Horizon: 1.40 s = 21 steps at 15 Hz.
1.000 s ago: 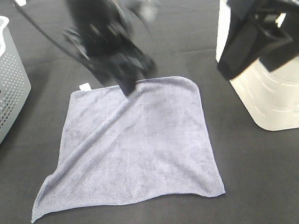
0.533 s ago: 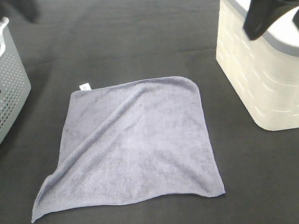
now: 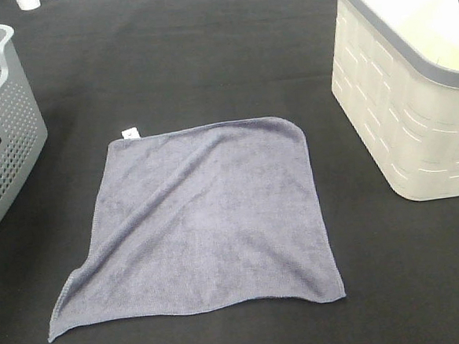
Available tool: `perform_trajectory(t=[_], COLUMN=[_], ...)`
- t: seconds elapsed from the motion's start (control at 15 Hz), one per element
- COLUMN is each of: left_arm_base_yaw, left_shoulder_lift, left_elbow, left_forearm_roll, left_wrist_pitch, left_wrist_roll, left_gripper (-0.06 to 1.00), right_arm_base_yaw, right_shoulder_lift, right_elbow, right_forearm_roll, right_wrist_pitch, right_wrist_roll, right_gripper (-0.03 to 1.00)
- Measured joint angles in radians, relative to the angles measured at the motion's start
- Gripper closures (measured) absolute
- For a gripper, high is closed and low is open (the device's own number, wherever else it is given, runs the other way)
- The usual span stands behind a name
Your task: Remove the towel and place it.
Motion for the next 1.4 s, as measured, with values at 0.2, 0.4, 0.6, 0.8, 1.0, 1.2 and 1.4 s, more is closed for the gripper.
perform_trajectory(t=[0.2, 0.4, 0.6, 0.8, 1.0, 1.2, 1.4], left_arm_base_yaw=[0.01, 0.01, 0.01, 0.01, 0.01, 0.01, 0.01], left_shoulder_lift=[-0.218, -0.46, -0.627, -0.788, -1.013, -1.157, -1.373], left_elbow=[0.214, 0.382, 0.471, 0.548, 0.637, 0.706, 0.802], left_forearm_roll=[0.018, 0.056, 0.071, 0.072, 0.072, 0.07, -0.01], left_wrist_pitch=[0.001, 0.004, 0.006, 0.007, 0.007, 0.008, 0.008], left_wrist_roll=[0.001, -0.024, -0.03, -0.032, -0.032, -0.013, 0.036], left_gripper=[0.39, 0.39, 0.39, 0.39, 0.39, 0.39, 0.39], right_arm_base_yaw=[-0.001, -0.001, -0.001, -0.001, -0.001, -0.001, -0.001], right_shoulder_lift=[-0.086, -0.263, -0.419, -0.585, -0.812, -0.94, -1.049], right_elbow=[0.084, 0.251, 0.372, 0.49, 0.565, 0.582, 0.635], right_forearm_roll=[0.089, 0.111, 0.111, 0.117, 0.117, 0.126, 0.131], right_wrist_pitch=[-0.003, -0.003, -0.002, 0.0, 0.002, 0.002, 0.003], right_wrist_roll=[-0.07, -0.086, -0.086, -0.086, -0.118, -0.139, -0.196], right_gripper=[0.28, 0.28, 0.28, 0.28, 0.28, 0.28, 0.28])
